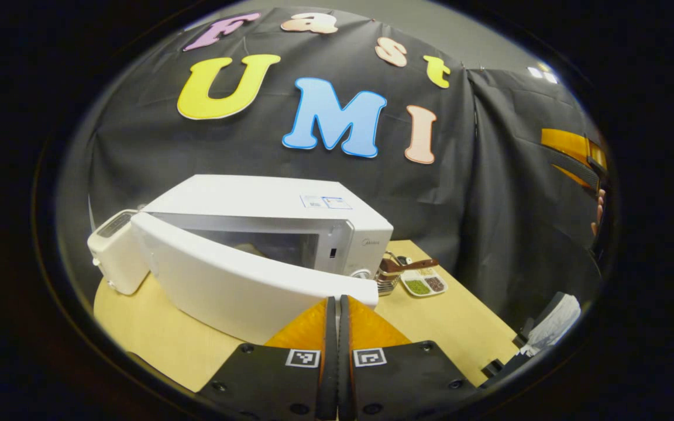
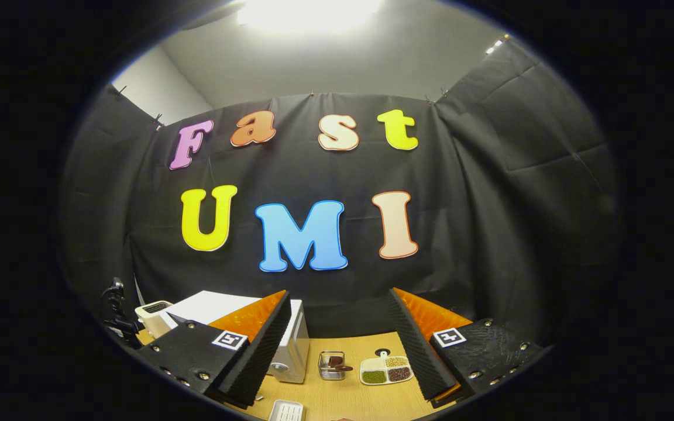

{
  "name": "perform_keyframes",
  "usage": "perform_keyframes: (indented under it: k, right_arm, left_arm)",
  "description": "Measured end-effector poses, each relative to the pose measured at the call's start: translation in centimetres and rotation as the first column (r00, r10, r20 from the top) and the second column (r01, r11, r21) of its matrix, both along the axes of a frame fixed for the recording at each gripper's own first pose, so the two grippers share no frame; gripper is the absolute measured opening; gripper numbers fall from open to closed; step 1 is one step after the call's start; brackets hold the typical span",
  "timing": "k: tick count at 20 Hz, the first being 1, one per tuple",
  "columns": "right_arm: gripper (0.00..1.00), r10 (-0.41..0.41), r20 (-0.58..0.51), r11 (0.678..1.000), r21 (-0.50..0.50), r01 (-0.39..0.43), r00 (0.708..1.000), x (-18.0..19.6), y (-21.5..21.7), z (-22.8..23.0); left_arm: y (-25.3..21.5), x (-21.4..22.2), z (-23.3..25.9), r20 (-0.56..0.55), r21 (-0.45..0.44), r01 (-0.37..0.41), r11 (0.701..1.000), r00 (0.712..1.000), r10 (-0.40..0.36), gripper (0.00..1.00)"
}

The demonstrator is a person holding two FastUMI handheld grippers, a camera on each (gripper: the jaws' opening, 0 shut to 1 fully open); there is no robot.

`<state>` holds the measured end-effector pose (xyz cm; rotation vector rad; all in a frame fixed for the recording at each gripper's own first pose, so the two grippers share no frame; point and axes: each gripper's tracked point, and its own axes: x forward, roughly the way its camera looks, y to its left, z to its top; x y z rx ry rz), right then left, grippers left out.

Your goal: Open the microwave oven with the left hand, put the food in, and close the microwave oven.

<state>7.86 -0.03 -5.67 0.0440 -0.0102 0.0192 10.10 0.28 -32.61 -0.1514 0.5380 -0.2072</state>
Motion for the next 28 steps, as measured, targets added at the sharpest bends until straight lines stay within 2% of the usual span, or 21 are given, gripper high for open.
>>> perform_keyframes:
  k: [4,10,17,28]
  right_arm:
    - [0.99,0.009,-0.019,1.0,-0.004,-0.009,1.0,0.0,-0.3,-0.4]
    - [0.99,-0.041,-0.006,0.999,-0.03,0.04,0.999,-0.3,-2.2,-0.7]
    - [0.99,-0.064,-0.025,0.998,-0.028,0.063,0.998,-0.2,-3.1,-1.3]
    - [0.99,-0.098,-0.064,0.995,-0.042,0.095,0.993,0.2,-4.2,-2.3]
  left_arm:
    - [-0.5,1.5,-0.3,-0.011,-0.013,-0.02,1.0,1.0,0.02,0.07]
    - [-1.1,3.5,-0.8,-0.015,-0.001,-0.005,1.0,1.0,0.005,0.07]
    - [-1.2,6.0,-1.8,-0.043,0.004,-0.023,1.0,0.999,0.023,0.07]
    - [-1.6,9.9,-2.1,-0.045,-0.036,-0.062,0.997,0.997,0.06,0.07]
